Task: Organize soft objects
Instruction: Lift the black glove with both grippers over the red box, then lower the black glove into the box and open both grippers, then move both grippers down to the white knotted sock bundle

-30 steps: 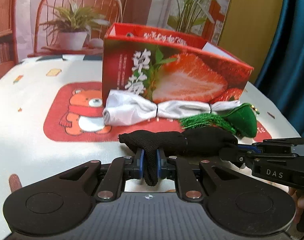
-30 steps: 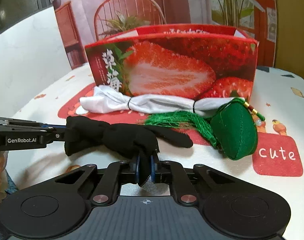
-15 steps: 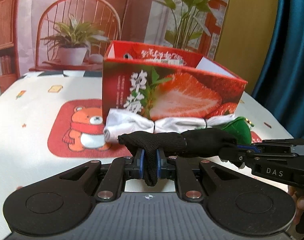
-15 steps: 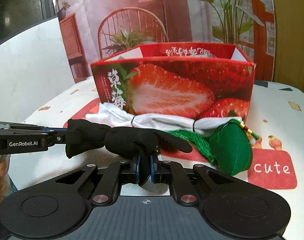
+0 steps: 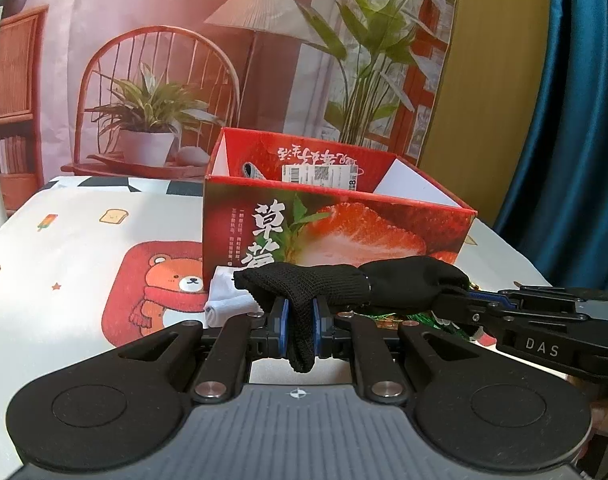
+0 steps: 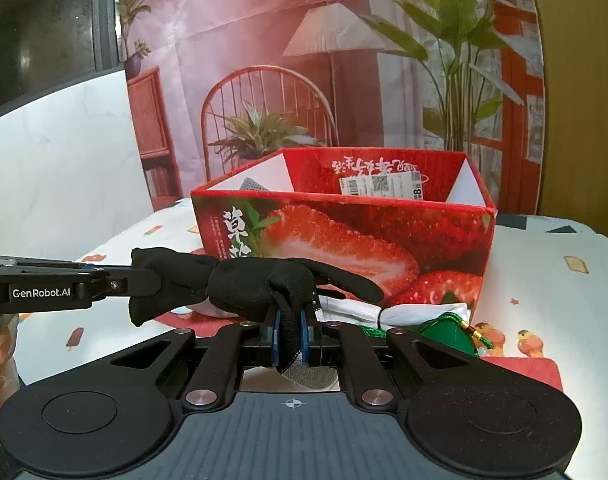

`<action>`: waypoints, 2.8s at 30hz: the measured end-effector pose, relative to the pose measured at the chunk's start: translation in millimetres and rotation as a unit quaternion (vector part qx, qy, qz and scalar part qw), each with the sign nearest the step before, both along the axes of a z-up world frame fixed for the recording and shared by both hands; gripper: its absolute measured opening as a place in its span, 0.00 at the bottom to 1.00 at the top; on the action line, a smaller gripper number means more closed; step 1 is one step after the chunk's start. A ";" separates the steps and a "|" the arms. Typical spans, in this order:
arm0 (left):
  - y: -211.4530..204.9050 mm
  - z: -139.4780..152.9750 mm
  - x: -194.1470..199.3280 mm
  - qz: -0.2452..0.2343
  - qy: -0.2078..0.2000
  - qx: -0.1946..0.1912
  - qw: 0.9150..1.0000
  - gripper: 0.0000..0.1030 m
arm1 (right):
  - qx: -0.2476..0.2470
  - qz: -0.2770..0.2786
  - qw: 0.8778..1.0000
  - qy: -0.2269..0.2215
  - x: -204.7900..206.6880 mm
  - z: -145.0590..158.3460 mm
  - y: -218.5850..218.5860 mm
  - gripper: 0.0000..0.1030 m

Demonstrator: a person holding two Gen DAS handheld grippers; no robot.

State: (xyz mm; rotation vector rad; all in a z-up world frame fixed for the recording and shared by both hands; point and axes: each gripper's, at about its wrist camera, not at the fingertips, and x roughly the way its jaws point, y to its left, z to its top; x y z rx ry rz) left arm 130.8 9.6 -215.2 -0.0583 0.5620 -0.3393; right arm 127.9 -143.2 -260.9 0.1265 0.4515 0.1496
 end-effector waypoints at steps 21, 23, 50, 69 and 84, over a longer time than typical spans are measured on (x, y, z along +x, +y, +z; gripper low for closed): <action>-2.0 40.5 18.1 -0.002 -0.049 -0.006 0.999 0.13 | -0.001 0.004 0.999 -0.045 9.8 27.7 -7.2 0.09; -6.2 54.1 31.5 -0.007 -0.054 -0.004 0.999 0.13 | 0.001 0.003 0.998 -0.055 17.6 38.6 -11.5 0.09; -69.0 37.4 236.3 0.006 0.076 0.049 0.996 0.12 | -0.030 -0.022 0.994 0.107 238.5 52.0 -75.5 0.09; -42.7 66.7 179.1 0.014 -0.023 0.062 0.998 0.65 | -0.015 -0.068 0.997 0.021 181.1 63.7 -84.4 0.42; 25.5 22.2 89.6 0.060 0.005 0.034 0.998 0.68 | 0.000 -0.072 0.997 -0.037 58.4 50.0 -94.7 0.45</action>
